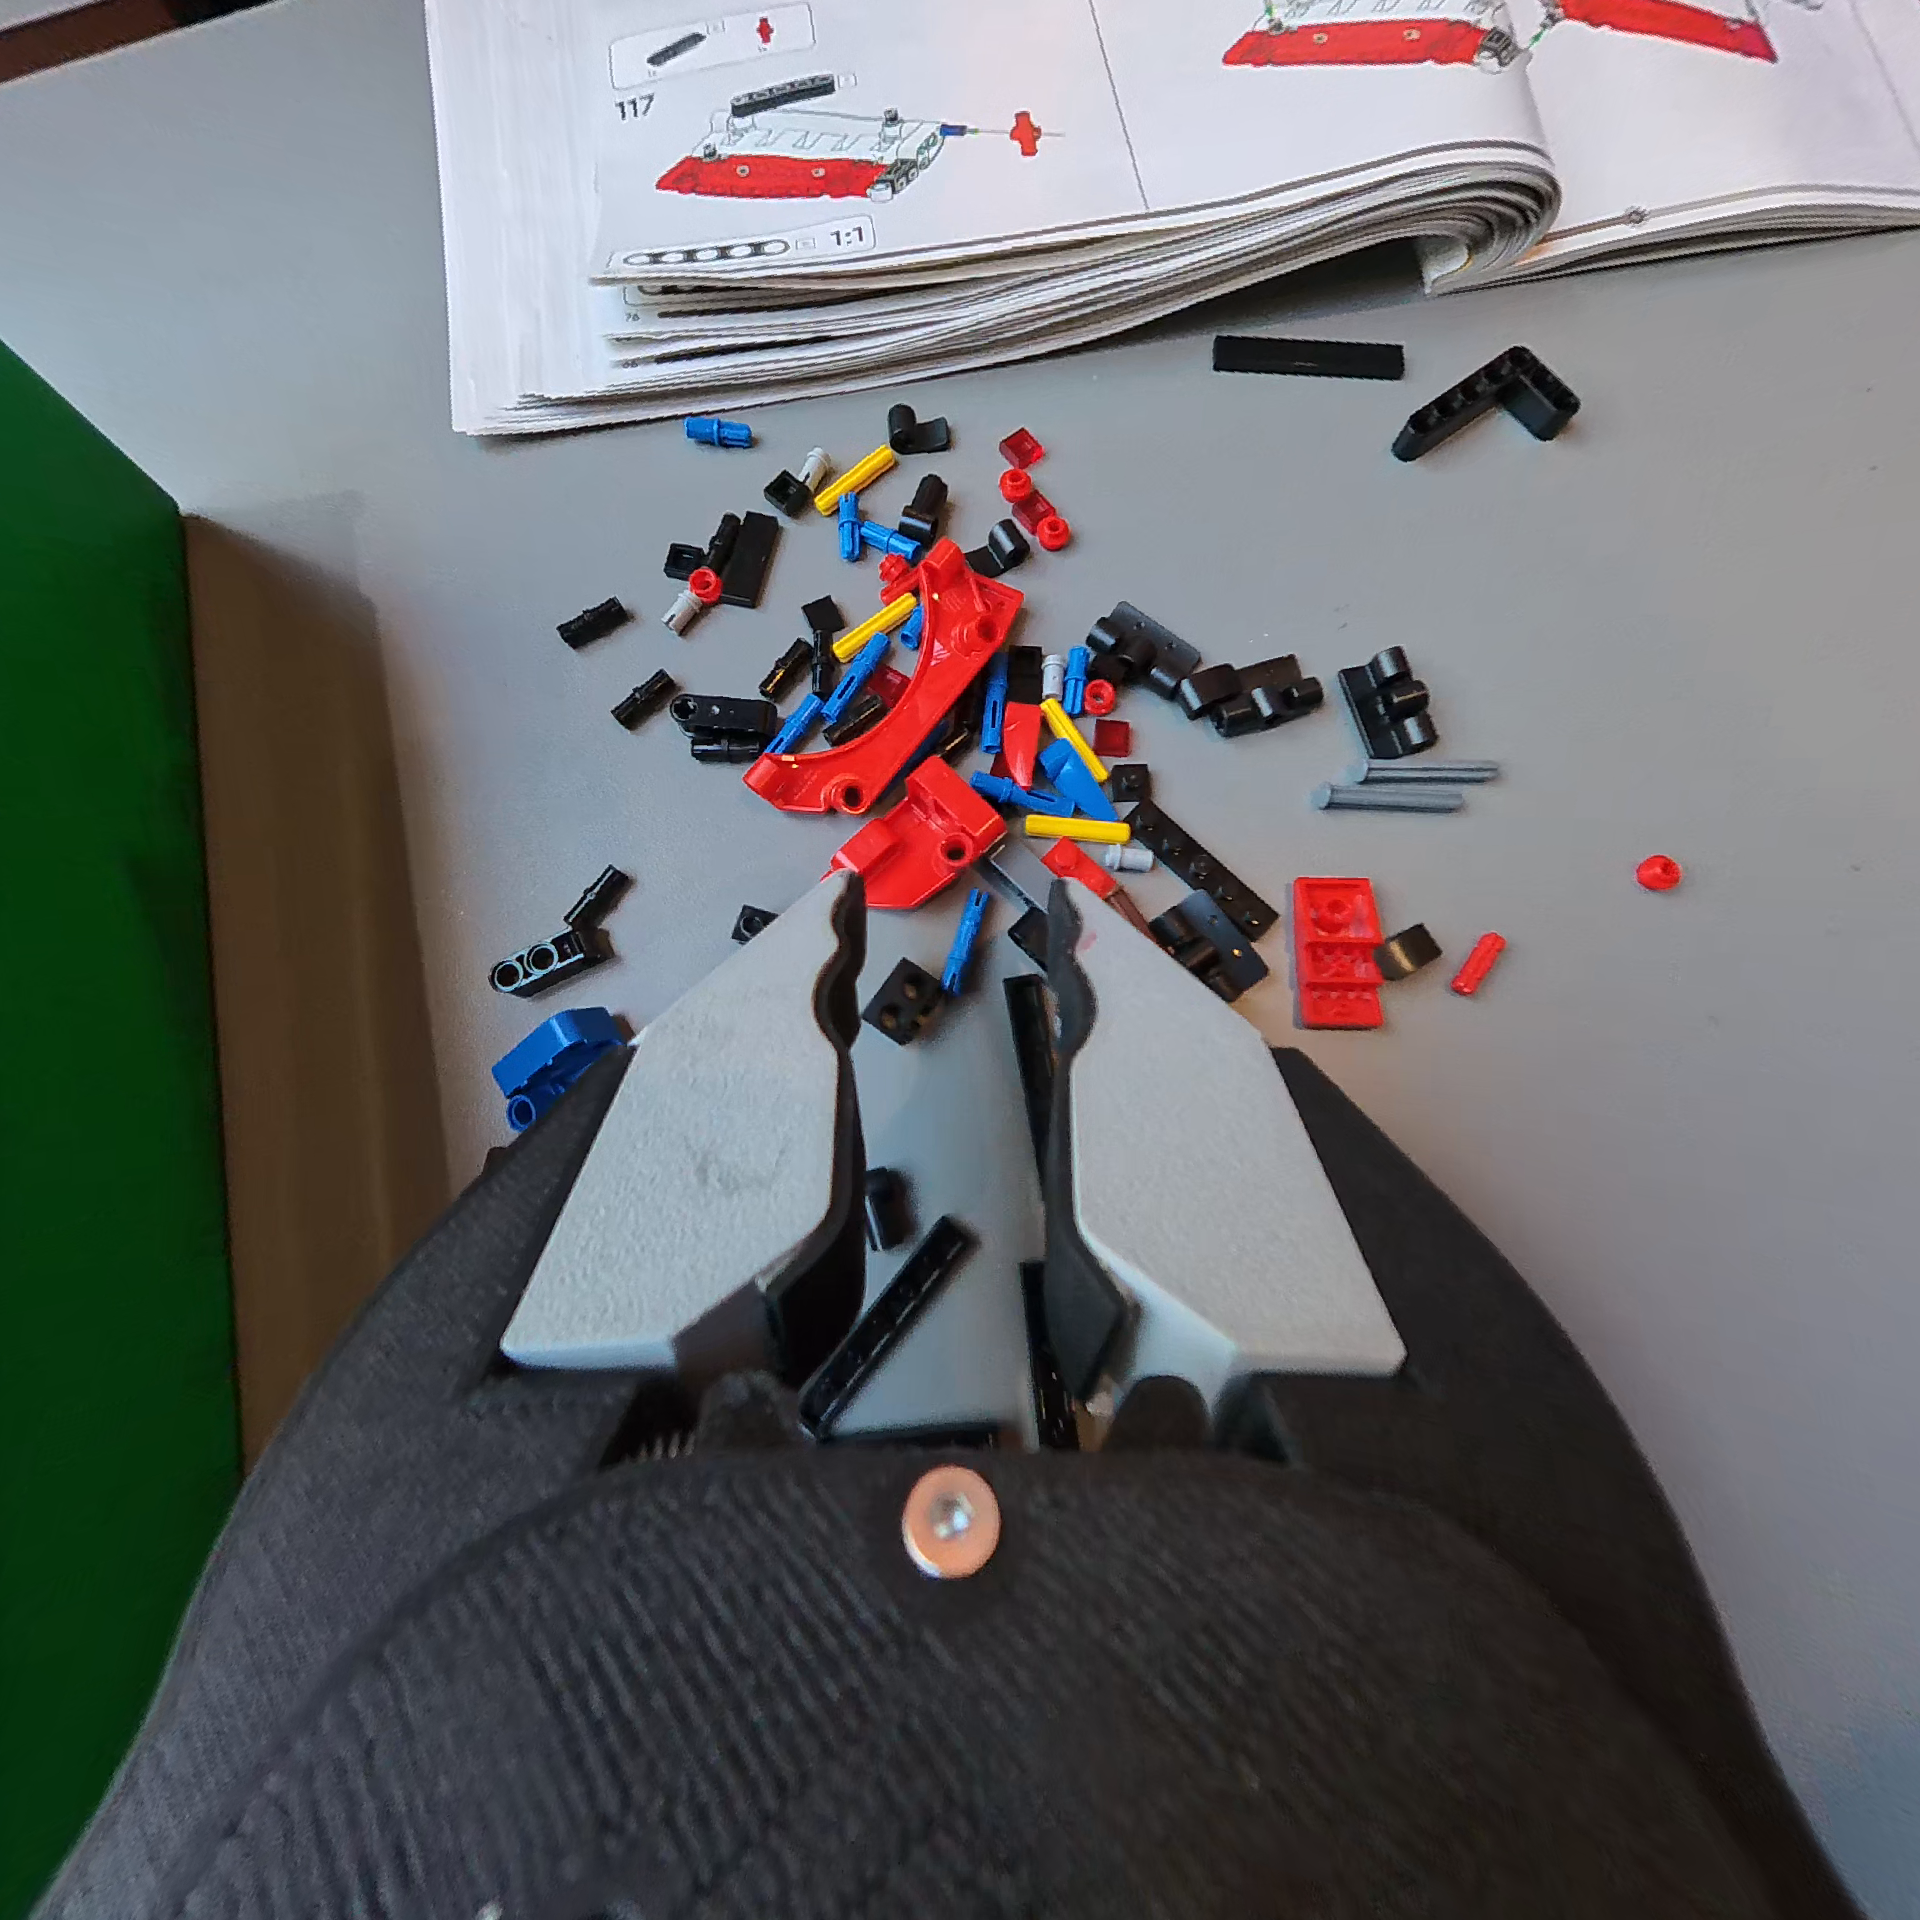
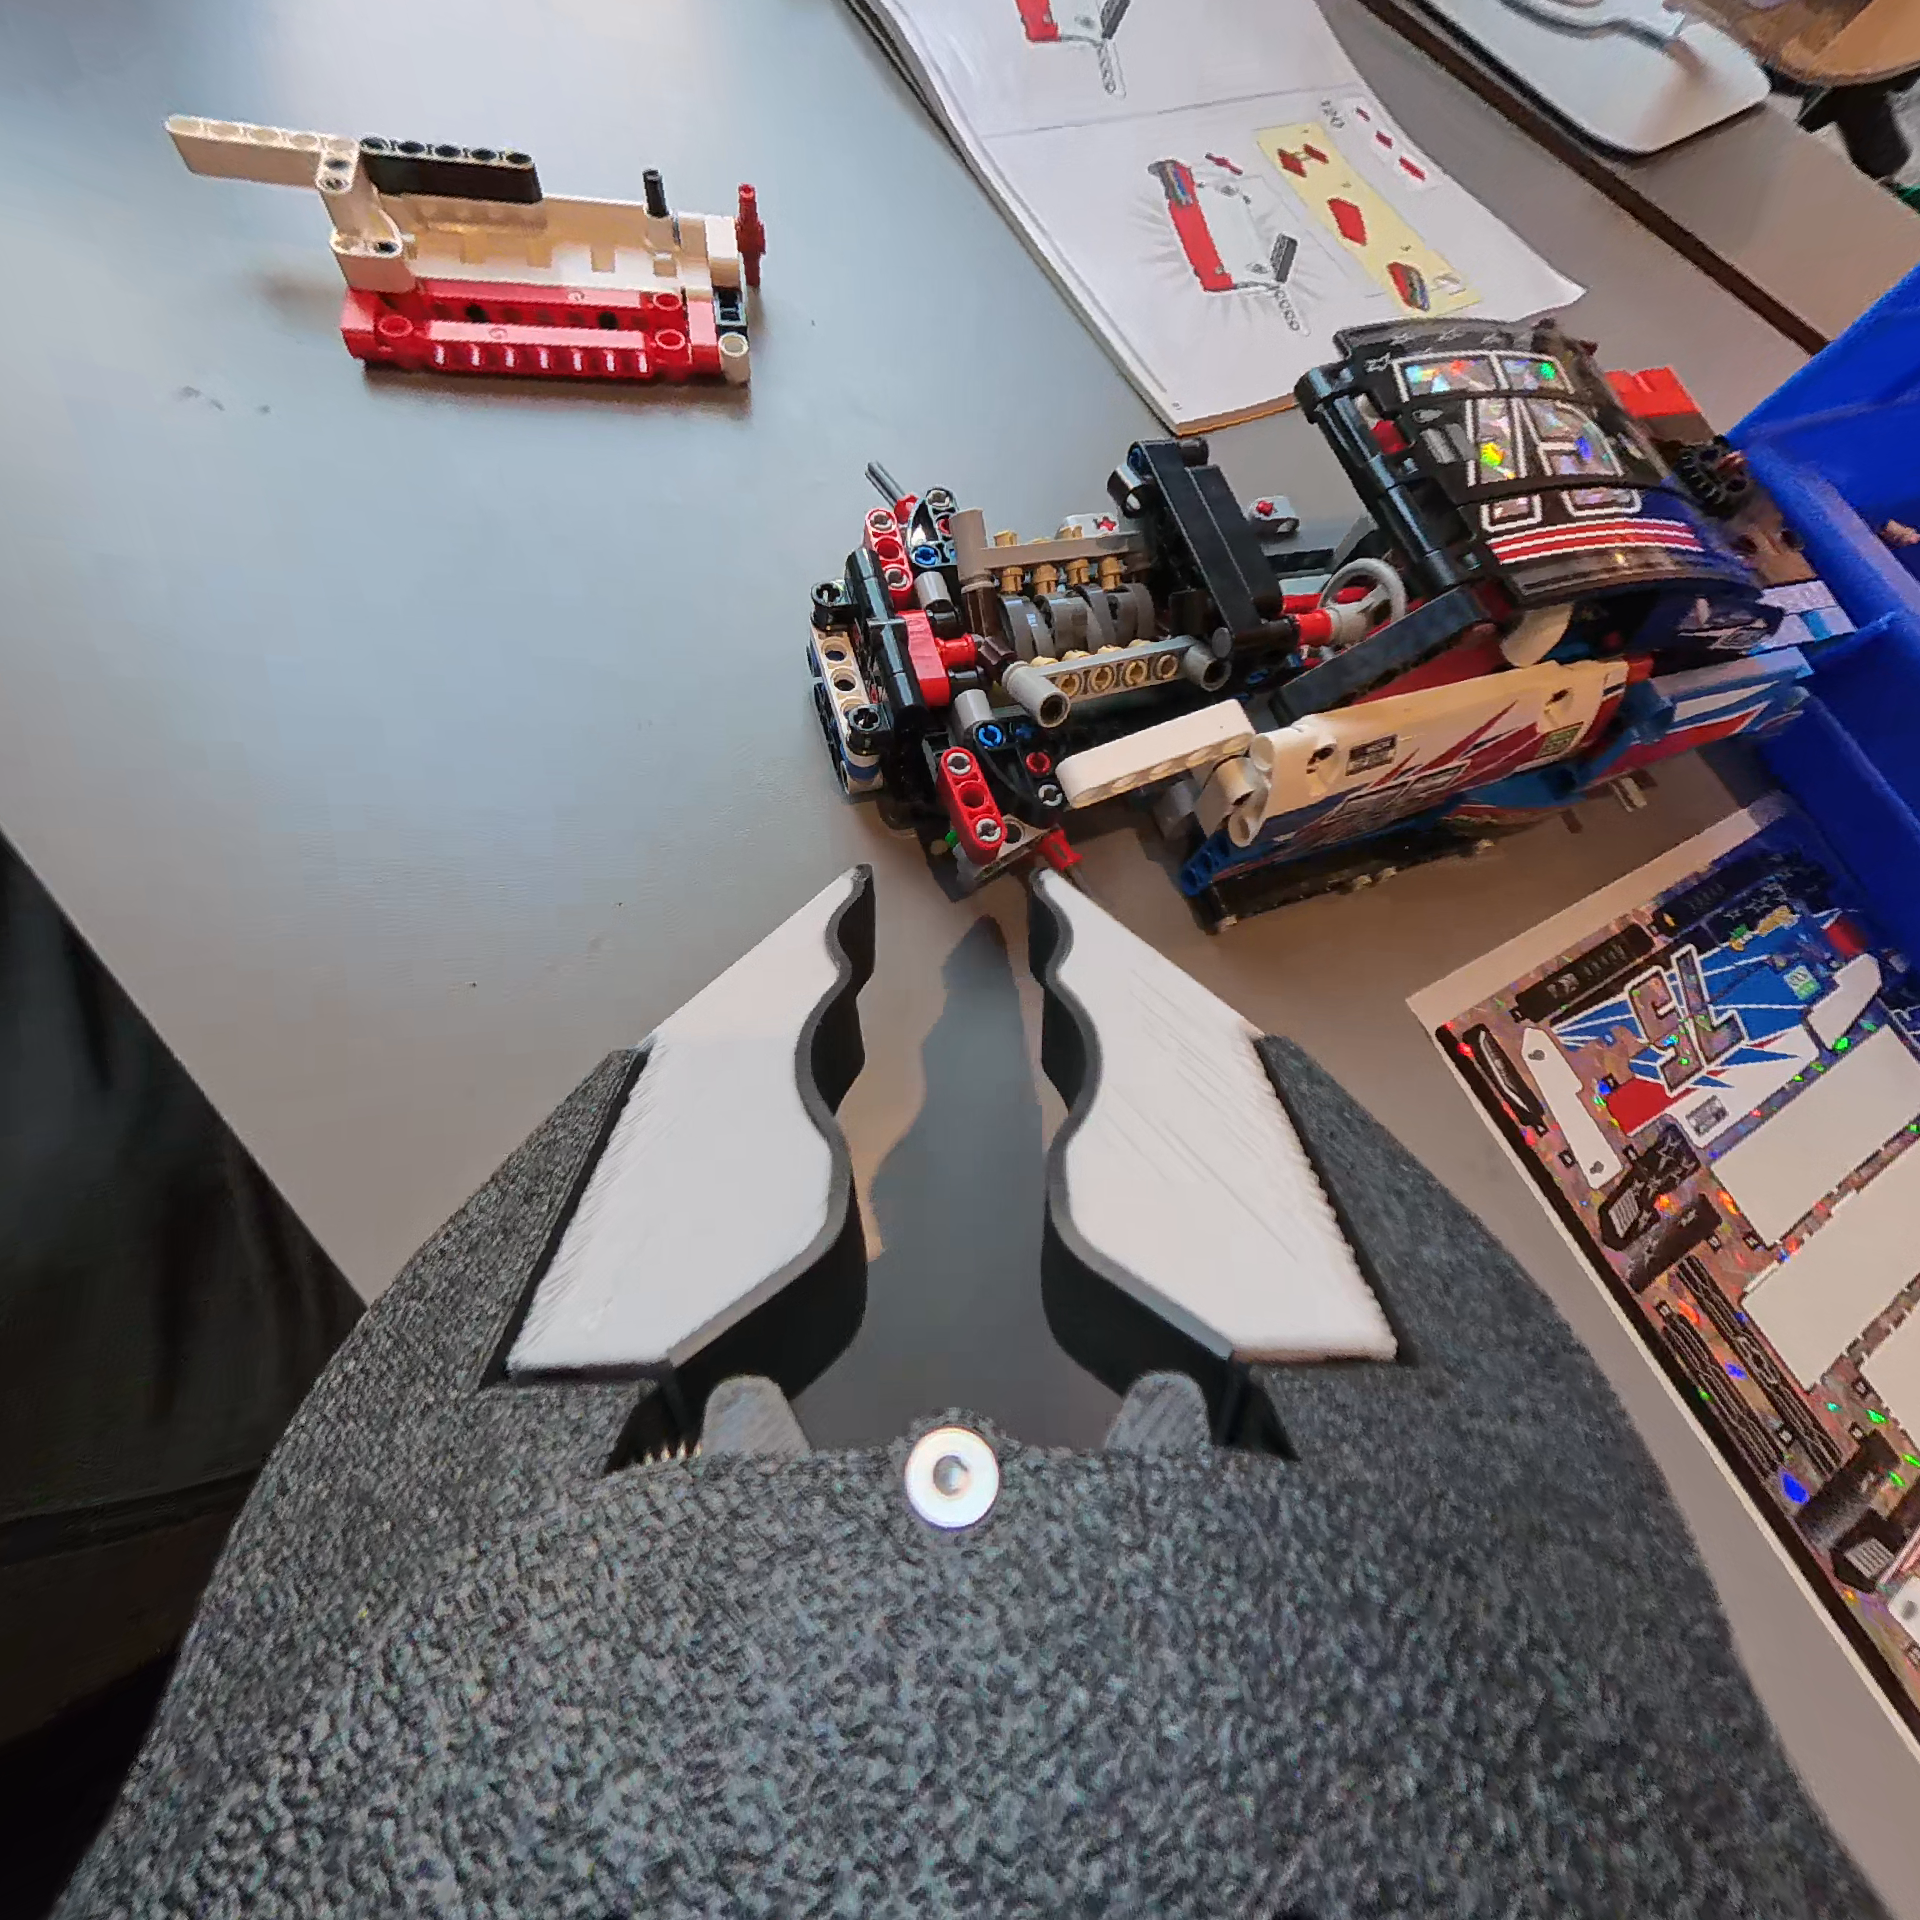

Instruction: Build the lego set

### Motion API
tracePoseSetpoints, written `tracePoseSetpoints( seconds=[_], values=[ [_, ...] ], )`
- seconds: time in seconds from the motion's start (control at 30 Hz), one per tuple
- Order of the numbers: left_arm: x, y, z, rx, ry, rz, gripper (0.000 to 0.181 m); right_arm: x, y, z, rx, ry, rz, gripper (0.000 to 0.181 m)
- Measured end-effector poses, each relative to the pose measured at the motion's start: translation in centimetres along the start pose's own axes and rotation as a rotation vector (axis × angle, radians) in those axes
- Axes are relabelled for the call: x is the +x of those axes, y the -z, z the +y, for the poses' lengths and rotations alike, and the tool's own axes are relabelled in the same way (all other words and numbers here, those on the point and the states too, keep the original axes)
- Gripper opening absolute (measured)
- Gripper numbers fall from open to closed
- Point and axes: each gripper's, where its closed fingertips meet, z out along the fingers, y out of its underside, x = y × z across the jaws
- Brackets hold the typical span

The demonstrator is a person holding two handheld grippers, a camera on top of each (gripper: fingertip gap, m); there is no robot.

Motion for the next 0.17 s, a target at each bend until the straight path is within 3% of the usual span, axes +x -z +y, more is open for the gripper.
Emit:
tracePoseSetpoints(
  seconds=[0.17],
  values=[
    [0.34,0.36,-0.07,0.010,-0.003,0.005,0.032,0.01,0.78,-0.71,0.026,0.009,0.018,0.027]
  ],
)
